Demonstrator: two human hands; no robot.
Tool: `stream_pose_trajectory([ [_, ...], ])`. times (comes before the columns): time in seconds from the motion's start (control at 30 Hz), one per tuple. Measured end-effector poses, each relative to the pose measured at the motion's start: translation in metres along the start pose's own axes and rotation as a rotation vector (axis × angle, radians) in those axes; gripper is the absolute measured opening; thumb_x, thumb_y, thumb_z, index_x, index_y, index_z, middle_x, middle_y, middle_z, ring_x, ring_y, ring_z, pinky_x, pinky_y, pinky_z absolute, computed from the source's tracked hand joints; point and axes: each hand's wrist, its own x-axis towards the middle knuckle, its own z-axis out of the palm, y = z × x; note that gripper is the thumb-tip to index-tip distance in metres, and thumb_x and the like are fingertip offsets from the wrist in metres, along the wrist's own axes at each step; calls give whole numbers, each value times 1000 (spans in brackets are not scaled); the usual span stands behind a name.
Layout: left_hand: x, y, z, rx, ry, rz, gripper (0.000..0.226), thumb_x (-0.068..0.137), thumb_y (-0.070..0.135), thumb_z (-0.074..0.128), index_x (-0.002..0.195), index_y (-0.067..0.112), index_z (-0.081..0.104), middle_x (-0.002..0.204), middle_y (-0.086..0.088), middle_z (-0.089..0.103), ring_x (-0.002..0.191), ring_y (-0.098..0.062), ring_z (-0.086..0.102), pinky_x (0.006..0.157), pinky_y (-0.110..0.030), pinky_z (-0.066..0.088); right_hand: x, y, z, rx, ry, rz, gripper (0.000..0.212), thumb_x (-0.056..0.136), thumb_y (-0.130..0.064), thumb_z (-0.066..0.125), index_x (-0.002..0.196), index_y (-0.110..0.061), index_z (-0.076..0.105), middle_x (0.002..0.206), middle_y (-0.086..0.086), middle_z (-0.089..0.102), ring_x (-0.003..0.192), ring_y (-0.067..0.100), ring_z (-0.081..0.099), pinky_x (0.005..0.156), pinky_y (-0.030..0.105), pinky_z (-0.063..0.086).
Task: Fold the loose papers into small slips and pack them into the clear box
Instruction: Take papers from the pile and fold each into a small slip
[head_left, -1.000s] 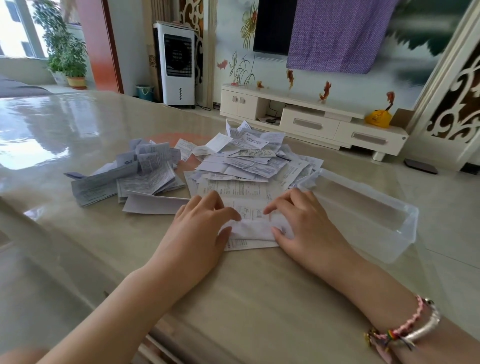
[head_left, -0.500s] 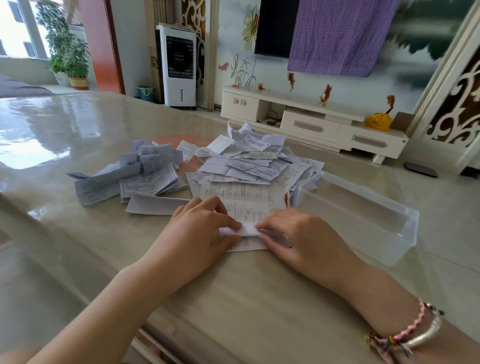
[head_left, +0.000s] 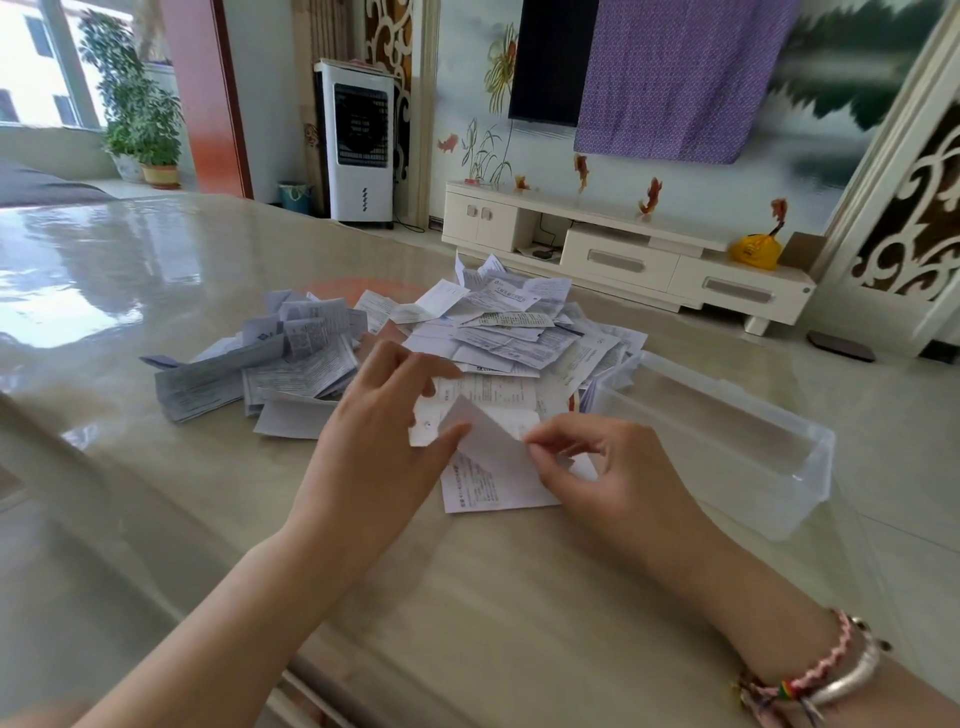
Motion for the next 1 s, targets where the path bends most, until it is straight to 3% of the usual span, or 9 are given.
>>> stream_pose_trajectory([
  [0.1, -4, 6, 2, -67, -34, -11, 40, 75, 17, 78, 105, 28, 55, 95, 17, 53, 78, -7, 56, 63, -33, 52, 3, 2, -1, 118, -3, 60, 17, 89, -12, 64, 87, -25, 75, 81, -15, 71, 78, 7, 65, 77, 26, 52],
  [0.27, -10, 12, 11, -180, -209, -54, 49, 84, 43, 65, 129, 39, 49, 110, 25, 61, 97, 2, 59, 77, -25, 53, 4, 1, 1, 162, -16, -10, 15, 88, -17, 66, 89, -30, 74, 81, -16, 66, 80, 7, 61, 75, 17, 44],
  [0.37, -9, 18, 10, -149, -255, -39, 17, 88, 34, 64, 104, 36, 69, 92, 25, 68, 80, 13, 58, 71, -12, 43, 4, 1, 2, 146, -3, -45, 14, 86, -21, 67, 88, -33, 73, 81, -16, 59, 79, 8, 58, 74, 11, 39],
  [0.5, -8, 21, 11, -247, -248, -96, 10, 88, 22, 67, 89, 28, 76, 81, 20, 71, 74, 6, 63, 67, -9, 41, 3, -2, 3, 95, 24, -65, 5, 83, -29, 66, 87, -31, 67, 82, -14, 59, 81, 7, 56, 73, 9, 37],
  [0.57, -6, 18, 12, -307, -240, -155, 8, 86, 19, 70, 85, 23, 77, 78, 13, 73, 74, 0, 66, 71, -15, 47, 3, 0, 3, 68, 48, -41, 13, 84, -33, 69, 95, -29, 62, 86, -13, 59, 86, 8, 55, 73, 10, 38],
  [0.63, -4, 14, 14, -408, -263, -228, 5, 83, 23, 73, 80, 21, 76, 77, 3, 73, 75, -15, 69, 75, -34, 54, 3, 4, 2, 62, 39, 13, 19, 85, -37, 67, 99, -28, 59, 91, -12, 57, 91, 9, 54, 75, 10, 38],
  [0.7, -3, 13, 14, -505, -289, -276, 12, 78, 30, 68, 80, 20, 75, 79, -9, 72, 74, -27, 65, 79, -48, 51, 4, 8, 1, 27, 3, 37, 19, 86, -48, 59, 90, -29, 59, 89, -13, 55, 90, 10, 52, 76, 9, 35],
  [0.8, -2, 14, 12, -642, -346, -361, 14, 78, 27, 69, 80, 15, 74, 84, -19, 70, 74, -18, 58, 79, -53, 50, 3, 12, 1, 23, -33, 11, 33, 88, -55, 46, 76, -26, 56, 80, -10, 54, 85, 11, 47, 77, 12, 33],
  [1.0, -4, 18, 9, -758, -378, -437, 12, 87, 6, 64, 78, 10, 71, 73, 3, 70, 67, -3, 61, 63, -16, 48, 4, 7, 7, -37, 23, -88, 35, 92, -45, 44, 72, -16, 50, 70, -12, 47, 78, 11, 41, 70, 15, 32],
])
